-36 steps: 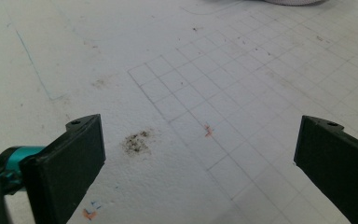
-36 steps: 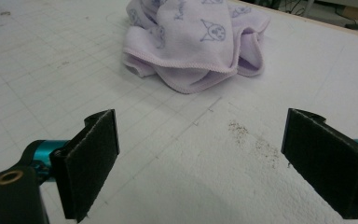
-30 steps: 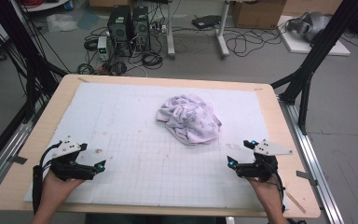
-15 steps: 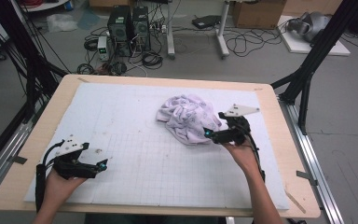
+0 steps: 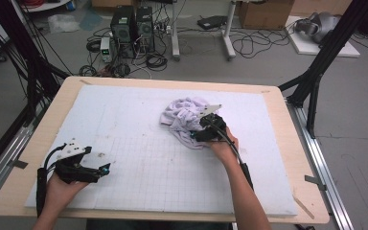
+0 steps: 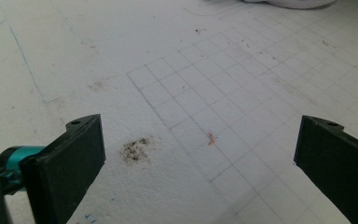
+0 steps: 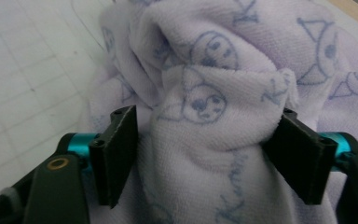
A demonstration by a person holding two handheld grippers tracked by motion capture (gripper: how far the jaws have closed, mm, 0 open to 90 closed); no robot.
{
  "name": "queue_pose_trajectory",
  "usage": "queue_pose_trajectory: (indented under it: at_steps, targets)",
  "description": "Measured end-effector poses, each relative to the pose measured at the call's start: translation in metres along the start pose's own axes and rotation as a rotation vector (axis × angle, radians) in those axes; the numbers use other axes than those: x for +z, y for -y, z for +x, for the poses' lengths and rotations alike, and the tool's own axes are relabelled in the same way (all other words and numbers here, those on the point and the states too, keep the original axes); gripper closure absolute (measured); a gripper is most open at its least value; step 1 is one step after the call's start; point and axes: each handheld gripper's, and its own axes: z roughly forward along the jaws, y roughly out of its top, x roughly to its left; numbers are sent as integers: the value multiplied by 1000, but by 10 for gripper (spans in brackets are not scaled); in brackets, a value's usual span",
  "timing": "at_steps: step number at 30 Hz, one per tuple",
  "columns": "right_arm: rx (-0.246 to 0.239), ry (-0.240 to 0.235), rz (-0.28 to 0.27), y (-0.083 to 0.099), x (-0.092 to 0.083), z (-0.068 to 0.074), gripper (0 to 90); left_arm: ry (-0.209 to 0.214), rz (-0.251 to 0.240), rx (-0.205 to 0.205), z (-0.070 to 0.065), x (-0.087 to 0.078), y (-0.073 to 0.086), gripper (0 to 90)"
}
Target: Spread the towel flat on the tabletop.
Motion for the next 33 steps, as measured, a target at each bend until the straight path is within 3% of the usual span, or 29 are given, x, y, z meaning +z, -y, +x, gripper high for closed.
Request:
queue_pose_trajectory:
  at_steps: [1, 4, 5, 8, 9, 12, 15, 18, 19, 22, 23, 24, 29, 31, 33]
  targets:
    - [0, 0, 0, 0, 0, 0, 357, 2, 2, 2, 0, 0, 0, 23]
    - [10, 0, -1, 0, -1, -3, 489, 3, 2, 4, 0, 1, 0, 23]
    - [20, -19, -5, 1, -4, -8, 579, 3, 3, 1, -1, 1, 0, 23]
    - [30, -41, -9, 1, -7, -10, 632, 1, 2, 1, -1, 1, 0, 23]
    - [51, -71, -27, 0, -12, -11, 680, -1, 5, 5, 0, 1, 0, 23]
    - [53, -84, -49, -2, -19, -11, 703, 0, 4, -1, 1, 1, 0, 23]
    - [75, -134, -108, -7, -35, -11, 713, -1, 5, 0, 1, 2, 0, 23]
    - [78, -159, -127, -10, -43, -8, 713, -1, 8, 5, -1, 1, 0, 23]
    - [70, -186, -146, -13, -53, -3, 713, -1, 7, 7, -1, 1, 0, 23]
    - [57, -209, -170, -16, -64, 4, 714, -1, 5, 7, -2, 1, 0, 23]
    - [47, -239, -187, -19, -74, 13, 713, -2, 3, 8, -2, 0, -1, 23]
    - [47, -239, -187, -19, -74, 13, 713, -3, 0, 6, -2, 0, -1, 23]
    - [-10, -304, -223, -24, -101, 42, 712, -3, -5, 5, -2, -1, -1, 23]
    - [-23, -350, -254, -18, -112, 60, 711, -4, -6, 5, -2, -2, -1, 23]
    - [-20, -369, -256, -14, -113, 67, 711, -1, -8, 5, -2, -2, -1, 23]
